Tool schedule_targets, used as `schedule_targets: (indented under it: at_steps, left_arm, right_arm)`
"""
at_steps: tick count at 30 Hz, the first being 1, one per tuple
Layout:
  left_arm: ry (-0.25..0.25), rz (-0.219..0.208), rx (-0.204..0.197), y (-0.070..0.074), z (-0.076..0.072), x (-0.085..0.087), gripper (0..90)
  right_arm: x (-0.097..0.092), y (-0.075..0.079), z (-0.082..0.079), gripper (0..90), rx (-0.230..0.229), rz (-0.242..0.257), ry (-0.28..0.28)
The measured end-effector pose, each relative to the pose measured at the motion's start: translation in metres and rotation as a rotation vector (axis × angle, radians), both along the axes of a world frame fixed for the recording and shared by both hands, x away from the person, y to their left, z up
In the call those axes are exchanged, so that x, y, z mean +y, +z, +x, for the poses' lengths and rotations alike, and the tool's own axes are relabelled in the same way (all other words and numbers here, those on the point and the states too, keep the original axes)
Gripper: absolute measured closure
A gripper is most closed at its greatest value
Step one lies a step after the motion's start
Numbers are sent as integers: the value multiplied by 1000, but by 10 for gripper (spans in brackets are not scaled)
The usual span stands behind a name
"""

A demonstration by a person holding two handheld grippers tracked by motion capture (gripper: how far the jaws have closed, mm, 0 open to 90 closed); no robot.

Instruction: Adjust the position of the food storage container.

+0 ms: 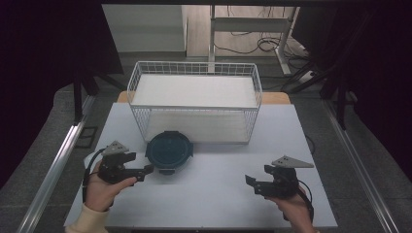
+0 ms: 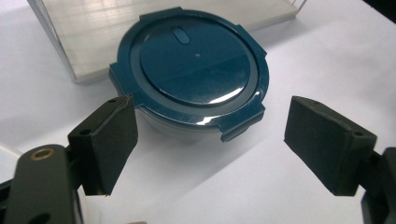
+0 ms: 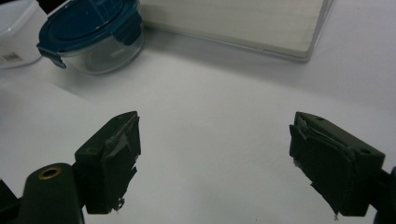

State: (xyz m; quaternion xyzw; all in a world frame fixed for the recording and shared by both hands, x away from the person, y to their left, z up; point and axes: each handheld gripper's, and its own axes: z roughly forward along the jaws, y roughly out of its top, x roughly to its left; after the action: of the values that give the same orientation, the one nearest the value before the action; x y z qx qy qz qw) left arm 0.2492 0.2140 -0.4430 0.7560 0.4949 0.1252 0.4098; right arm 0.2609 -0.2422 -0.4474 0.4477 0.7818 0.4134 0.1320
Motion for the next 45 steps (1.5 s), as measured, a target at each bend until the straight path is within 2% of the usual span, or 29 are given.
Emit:
schedule_targets:
  at_steps: [5,12,18,20,27,28,31,33,34,36,41,42,43,44,45]
  left_arm:
    - [-27,8,-3,-1,-3,-6,172]
    - [-14,4,-11,4,-2,-4,211]
    - [-2,-5,-27,17,7,-1,232]
    - [-1,-7,-31,19,9,-1,244]
    - [-3,-17,-30,26,29,-6,307]
    - [-3,-17,-30,26,29,-6,324]
    - [12,-27,-9,26,43,-4,385]
    - [12,-24,-5,25,47,-3,421]
    - [15,-23,1,24,53,-2,431]
    - [17,-21,3,23,56,-1,442]
    - [35,-33,13,20,71,7,593]
    - [42,-45,24,18,75,9,593]
    - [57,-47,40,14,81,11,653]
    - [57,-47,40,14,81,11,679]
    - [63,-46,45,10,88,13,704]
  right_arm:
    - [4,3,-5,166,-13,-11,7]
    - [2,4,-8,167,-13,-6,-4]
    - [-1,-4,-3,166,20,-23,-20]
    - [-1,-4,-3,166,20,-26,-21]
    - [-1,-3,-5,166,16,-29,-19]
    - [-2,-3,-5,166,13,-30,-19]
    - [-4,-4,-4,166,18,-32,-28]
    - [-5,-4,-4,166,21,-32,-30]
    - [-5,-4,-4,166,21,-33,-31]
    - [-5,-4,-4,166,21,-35,-32]
    - [-6,-5,-3,167,23,-40,-38]
    - [-6,-5,-3,167,23,-40,-38]
    - [-5,-6,-3,166,30,-44,-38]
    - [-5,-6,-3,166,30,-44,-38]
    - [-5,-7,-3,166,34,-50,-35]
